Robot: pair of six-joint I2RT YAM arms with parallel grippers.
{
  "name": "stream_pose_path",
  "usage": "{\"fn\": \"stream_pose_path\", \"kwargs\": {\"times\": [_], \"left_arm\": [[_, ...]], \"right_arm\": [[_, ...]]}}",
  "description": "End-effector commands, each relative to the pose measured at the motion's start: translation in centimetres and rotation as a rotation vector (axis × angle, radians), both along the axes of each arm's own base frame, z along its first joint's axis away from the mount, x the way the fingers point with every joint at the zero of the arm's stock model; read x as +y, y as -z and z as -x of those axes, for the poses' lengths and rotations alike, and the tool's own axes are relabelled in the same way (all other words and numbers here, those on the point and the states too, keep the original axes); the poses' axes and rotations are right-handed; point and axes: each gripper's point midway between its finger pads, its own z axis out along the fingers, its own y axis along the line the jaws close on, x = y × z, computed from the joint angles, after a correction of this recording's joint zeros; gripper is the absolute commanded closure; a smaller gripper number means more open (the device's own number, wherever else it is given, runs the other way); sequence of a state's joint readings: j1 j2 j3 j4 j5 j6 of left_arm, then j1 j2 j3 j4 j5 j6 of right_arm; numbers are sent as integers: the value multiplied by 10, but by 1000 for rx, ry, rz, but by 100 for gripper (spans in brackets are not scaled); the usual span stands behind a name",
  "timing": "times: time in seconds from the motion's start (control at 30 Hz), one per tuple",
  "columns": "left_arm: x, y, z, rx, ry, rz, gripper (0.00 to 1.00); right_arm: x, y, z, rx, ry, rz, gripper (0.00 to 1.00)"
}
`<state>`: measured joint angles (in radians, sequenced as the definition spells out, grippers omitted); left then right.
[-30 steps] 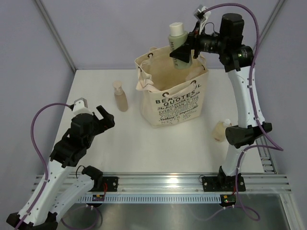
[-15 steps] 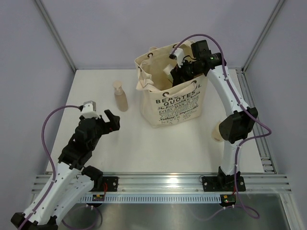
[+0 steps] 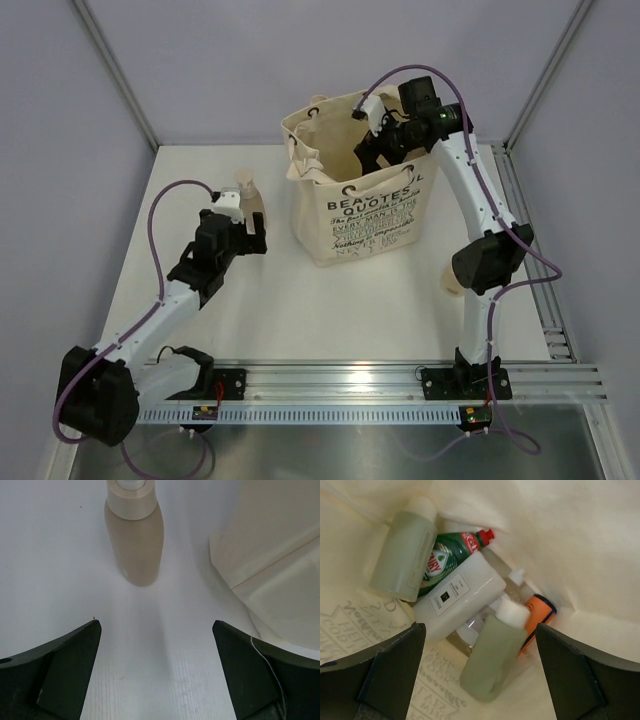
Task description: Place the personal care products into the canvas bag
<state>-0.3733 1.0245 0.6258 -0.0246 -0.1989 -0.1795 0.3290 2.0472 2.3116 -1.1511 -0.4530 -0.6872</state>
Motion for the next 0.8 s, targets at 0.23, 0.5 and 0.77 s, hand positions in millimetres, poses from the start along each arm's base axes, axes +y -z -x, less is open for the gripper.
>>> {"fn": "stream_pose_path", "kwargs": {"times": [0.23, 0.5, 0.77], "left_arm": [[1, -28, -79, -183, -14, 61, 1], [-4, -17, -132, -152, -94, 178, 1], [2, 19, -157, -45, -209, 186, 6]], "right_arm": [[12, -140, 47, -174, -45, -279, 0], [-2, -159, 71, -158, -56, -412, 0], [-31, -167, 75, -140, -8, -476, 1]]}}
